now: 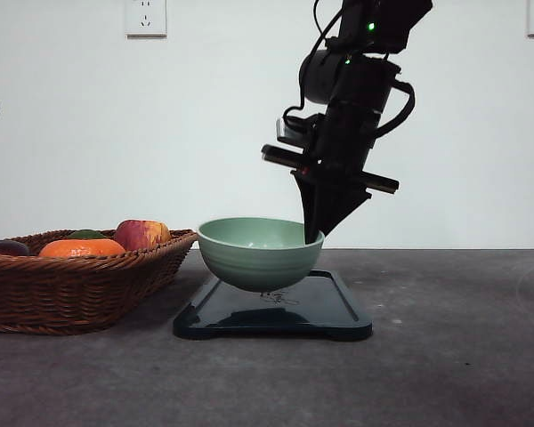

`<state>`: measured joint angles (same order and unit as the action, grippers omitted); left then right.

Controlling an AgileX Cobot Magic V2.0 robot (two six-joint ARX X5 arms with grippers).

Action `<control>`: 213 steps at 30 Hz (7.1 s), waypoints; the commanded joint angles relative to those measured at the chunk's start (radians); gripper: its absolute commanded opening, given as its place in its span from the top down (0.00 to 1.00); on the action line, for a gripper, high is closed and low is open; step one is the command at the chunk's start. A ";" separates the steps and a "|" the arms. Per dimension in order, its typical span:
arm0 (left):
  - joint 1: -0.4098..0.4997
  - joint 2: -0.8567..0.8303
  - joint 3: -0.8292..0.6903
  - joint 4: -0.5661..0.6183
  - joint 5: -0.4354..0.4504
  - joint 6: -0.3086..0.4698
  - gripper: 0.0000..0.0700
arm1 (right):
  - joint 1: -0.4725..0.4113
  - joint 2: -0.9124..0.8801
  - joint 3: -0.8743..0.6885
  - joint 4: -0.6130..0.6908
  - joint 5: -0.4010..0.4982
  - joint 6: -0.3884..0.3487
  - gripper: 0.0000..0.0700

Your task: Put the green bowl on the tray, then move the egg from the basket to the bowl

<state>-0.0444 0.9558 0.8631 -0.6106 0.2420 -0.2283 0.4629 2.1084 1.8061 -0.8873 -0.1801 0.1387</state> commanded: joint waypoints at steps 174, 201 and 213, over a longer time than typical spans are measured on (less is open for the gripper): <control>-0.148 0.947 0.800 -0.399 -0.174 0.172 0.70 | 0.096 -1.110 -1.053 0.498 0.152 -0.120 0.70; -0.462 0.947 1.017 -0.169 -0.063 0.227 0.70 | 0.096 -1.110 -1.053 0.498 0.152 -0.121 0.70; -0.515 1.011 1.014 -0.177 -0.137 0.243 0.70 | 0.096 -1.110 -1.053 0.498 0.152 -0.125 0.70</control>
<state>-0.5484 1.9337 1.8523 -0.7887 0.1070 0.0074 0.5545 0.9905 0.7475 -0.4004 -0.0265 0.0074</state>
